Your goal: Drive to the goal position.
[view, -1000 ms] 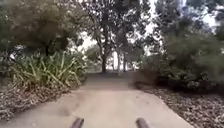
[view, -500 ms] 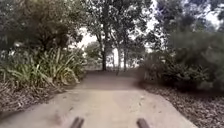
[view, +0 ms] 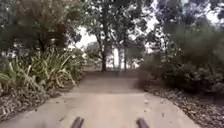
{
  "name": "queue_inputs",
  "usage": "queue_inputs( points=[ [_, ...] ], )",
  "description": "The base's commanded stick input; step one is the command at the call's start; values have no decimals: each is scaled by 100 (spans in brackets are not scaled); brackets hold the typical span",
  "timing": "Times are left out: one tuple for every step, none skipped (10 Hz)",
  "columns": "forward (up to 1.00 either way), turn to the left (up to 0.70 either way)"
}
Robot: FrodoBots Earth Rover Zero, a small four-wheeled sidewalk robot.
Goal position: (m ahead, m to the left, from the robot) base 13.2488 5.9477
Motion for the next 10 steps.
queue_inputs(
  points=[
    [60,0],
    [60,0],
    [60,0],
    [60,0],
    [60,0],
    [60,0],
    [60,0],
    [60,0],
    [60,0],
    [60,0]
  ],
)
